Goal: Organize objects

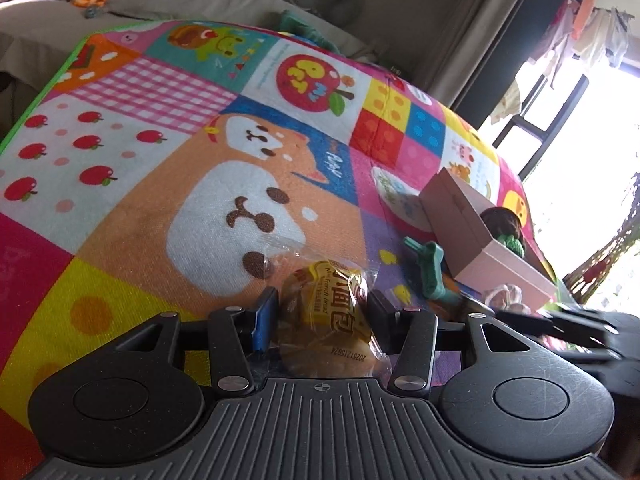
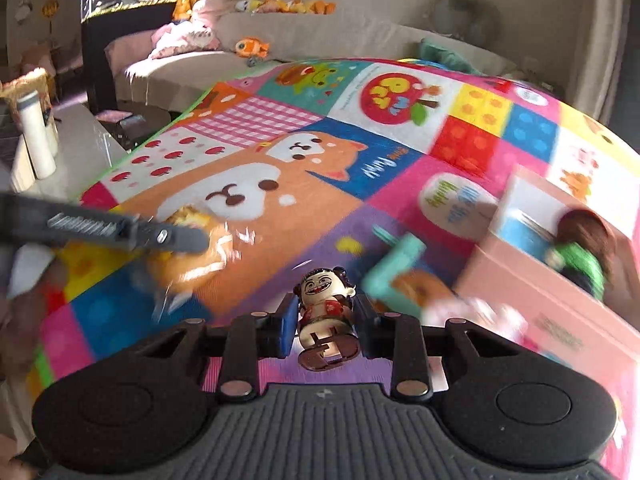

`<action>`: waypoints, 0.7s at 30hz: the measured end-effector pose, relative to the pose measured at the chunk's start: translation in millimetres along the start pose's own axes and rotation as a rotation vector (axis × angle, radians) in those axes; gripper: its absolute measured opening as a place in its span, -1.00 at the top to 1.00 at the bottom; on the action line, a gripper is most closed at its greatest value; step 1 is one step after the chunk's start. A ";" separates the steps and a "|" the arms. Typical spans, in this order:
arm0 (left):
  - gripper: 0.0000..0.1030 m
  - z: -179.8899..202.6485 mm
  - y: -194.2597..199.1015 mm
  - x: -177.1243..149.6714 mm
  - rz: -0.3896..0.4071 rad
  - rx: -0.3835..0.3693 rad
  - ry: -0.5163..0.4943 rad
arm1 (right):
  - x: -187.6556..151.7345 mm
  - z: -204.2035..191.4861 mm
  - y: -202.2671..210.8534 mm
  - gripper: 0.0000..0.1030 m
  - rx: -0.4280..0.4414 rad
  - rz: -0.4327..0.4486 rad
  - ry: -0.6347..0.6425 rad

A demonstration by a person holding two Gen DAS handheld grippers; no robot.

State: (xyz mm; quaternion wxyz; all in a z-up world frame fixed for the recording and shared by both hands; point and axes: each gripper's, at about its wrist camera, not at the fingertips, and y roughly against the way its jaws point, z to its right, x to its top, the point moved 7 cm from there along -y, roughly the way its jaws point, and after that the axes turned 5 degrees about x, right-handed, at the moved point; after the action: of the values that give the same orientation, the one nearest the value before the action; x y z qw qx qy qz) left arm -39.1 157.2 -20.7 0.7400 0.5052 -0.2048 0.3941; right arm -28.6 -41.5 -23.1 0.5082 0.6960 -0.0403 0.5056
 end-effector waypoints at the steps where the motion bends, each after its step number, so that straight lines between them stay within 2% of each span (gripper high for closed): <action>1: -0.03 2.5 0.2 -0.9 -0.005 0.001 -0.008 | -7.4 4.6 11.5 0.43 -0.004 0.002 -0.015; 6: -0.03 26.7 -2.4 -11.7 -0.047 -0.022 -0.065 | -50.3 37.3 55.0 0.43 -0.057 -0.020 -0.124; 9: -0.03 50.2 -6.4 -22.5 -0.077 -0.051 -0.113 | -76.5 52.8 65.3 0.43 -0.126 -0.049 -0.155; 12: -0.03 73.1 -12.0 -32.3 -0.093 -0.061 -0.163 | -95.7 64.9 69.3 0.43 -0.140 -0.062 -0.204; 14: -0.03 84.6 -15.7 -36.1 -0.104 -0.063 -0.184 | -99.1 68.9 71.1 0.40 -0.155 -0.050 -0.210; 16: -0.03 93.1 -18.8 -38.8 -0.112 -0.063 -0.204 | -96.8 72.2 73.0 0.21 -0.160 -0.020 -0.210; 21: -0.04 97.9 -21.0 -39.6 -0.118 -0.052 -0.222 | -69.6 76.9 64.2 0.02 -0.146 0.053 -0.205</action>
State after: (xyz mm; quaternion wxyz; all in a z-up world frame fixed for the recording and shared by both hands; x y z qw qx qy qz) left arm -37.2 49.5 -21.1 0.7476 0.5374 -0.2655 0.2862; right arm -48.0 -161.8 -30.0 0.5372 0.7039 -0.1470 0.4409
